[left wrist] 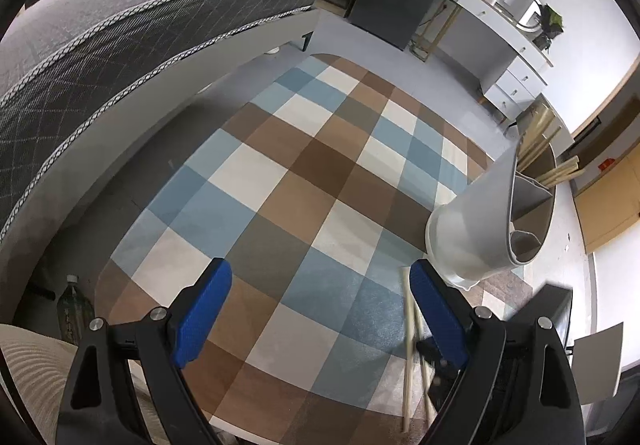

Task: Organize utensils
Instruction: 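Grasp one of the last chopsticks with the right tool, then lift the right tool's chopstick while the left tool grasps the last chopstick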

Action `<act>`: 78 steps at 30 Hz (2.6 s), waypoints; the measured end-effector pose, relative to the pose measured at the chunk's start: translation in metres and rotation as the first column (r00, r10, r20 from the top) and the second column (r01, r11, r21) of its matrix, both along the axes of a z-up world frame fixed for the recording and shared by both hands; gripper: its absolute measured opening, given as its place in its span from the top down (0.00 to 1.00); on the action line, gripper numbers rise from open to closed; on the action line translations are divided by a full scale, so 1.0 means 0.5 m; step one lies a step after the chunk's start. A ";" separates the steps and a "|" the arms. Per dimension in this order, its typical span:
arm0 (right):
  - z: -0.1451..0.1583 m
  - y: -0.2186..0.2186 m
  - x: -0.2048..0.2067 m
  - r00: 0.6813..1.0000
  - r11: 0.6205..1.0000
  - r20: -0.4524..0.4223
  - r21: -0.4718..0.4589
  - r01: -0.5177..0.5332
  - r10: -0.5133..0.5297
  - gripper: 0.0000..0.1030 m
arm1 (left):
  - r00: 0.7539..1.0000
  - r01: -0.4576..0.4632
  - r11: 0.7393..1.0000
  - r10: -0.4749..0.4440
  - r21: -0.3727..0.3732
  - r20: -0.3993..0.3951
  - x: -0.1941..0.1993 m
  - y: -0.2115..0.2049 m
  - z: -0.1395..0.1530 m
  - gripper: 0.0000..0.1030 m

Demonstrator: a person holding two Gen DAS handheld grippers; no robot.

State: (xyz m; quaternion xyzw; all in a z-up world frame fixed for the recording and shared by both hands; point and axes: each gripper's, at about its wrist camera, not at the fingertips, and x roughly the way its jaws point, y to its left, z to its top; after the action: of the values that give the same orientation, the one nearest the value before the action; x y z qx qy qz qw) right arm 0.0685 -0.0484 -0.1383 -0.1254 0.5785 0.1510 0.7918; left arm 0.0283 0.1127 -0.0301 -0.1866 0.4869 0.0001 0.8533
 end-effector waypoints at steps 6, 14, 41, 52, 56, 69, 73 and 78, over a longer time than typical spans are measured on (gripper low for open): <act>-0.003 -0.010 -0.054 0.997 0.996 -0.018 -0.047 -0.073 0.072 0.93 | 1.000 -0.019 0.999 0.018 -0.027 -0.020 0.004 0.009 -0.004 0.15; -0.002 0.026 0.034 0.999 0.999 -0.003 -0.039 -0.035 0.035 0.81 | 0.998 -0.053 0.998 0.051 -0.046 -0.044 0.007 0.030 -0.012 0.15; 0.159 -0.176 -0.006 0.901 0.847 0.182 0.453 0.280 -0.395 0.95 | 0.987 0.056 0.998 -0.054 0.009 -0.151 0.033 -0.044 -0.069 0.15; 0.185 -0.386 -0.081 0.712 0.570 0.118 0.695 0.439 -0.692 0.95 | 0.967 0.161 0.986 -0.147 0.052 -0.207 0.050 -0.141 -0.109 0.18; 0.188 -0.415 -0.097 0.692 0.569 0.141 0.694 0.441 -0.708 0.95 | 0.958 0.176 0.983 -0.157 0.060 -0.239 0.056 -0.160 -0.126 0.25; 0.212 -0.445 -0.117 0.674 0.546 0.181 0.747 0.379 -0.716 0.94 | 0.942 0.228 0.964 -0.183 0.137 -0.283 0.088 -0.225 -0.154 0.56; 0.219 -0.452 -0.121 0.671 0.533 0.182 0.763 0.365 -0.719 0.94 | 0.942 0.224 0.958 -0.165 0.181 -0.293 0.093 -0.236 -0.158 0.68; 0.216 -0.454 -0.122 0.671 0.530 0.176 0.764 0.368 -0.720 0.94 | 0.946 0.216 0.951 -0.149 0.219 -0.286 0.104 -0.248 -0.156 0.95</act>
State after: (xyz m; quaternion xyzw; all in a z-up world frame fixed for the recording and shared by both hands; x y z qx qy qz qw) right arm 0.0077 -0.2756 -0.0304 0.3309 0.2786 0.0487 0.9003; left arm 0.0802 -0.0111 -0.1082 -0.0306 0.6086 0.0064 0.7929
